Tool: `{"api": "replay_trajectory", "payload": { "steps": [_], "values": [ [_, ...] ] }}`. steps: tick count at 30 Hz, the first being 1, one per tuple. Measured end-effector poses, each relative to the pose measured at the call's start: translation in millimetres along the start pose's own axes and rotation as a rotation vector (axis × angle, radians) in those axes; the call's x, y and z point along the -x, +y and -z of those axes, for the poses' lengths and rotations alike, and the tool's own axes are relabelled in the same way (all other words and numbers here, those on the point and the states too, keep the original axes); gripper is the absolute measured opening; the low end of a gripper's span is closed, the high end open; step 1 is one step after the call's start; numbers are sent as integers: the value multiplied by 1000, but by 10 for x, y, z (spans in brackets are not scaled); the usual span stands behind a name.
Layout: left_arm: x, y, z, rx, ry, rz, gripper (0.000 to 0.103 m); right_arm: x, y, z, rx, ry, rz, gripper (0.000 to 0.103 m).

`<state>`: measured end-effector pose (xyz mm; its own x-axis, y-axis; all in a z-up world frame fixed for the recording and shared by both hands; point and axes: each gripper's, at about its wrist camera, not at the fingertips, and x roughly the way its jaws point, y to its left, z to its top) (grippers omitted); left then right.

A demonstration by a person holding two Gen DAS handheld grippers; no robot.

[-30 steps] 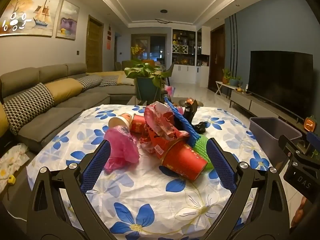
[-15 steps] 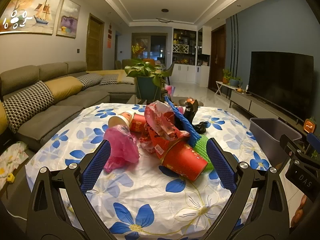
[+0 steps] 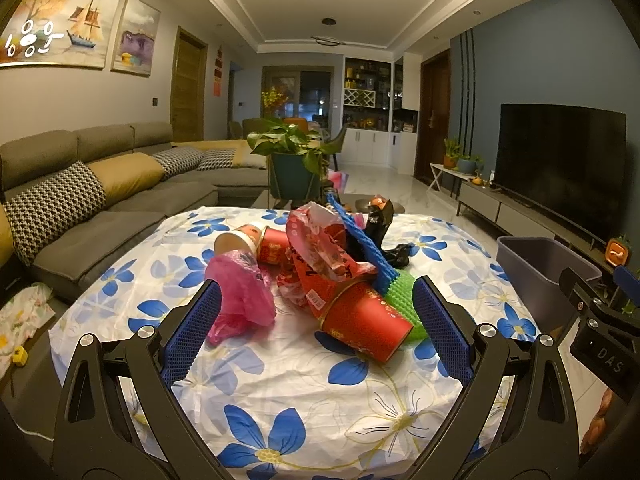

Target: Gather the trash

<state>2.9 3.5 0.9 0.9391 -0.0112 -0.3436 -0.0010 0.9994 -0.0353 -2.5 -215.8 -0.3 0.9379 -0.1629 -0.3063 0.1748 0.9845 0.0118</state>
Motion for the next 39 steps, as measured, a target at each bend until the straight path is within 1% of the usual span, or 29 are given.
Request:
{"api": "replay_trajectory", "payload": {
  "steps": [39],
  "values": [
    [38, -13, 7, 6, 3, 5, 95, 4, -52, 15, -5, 8, 8, 98]
  ]
}}
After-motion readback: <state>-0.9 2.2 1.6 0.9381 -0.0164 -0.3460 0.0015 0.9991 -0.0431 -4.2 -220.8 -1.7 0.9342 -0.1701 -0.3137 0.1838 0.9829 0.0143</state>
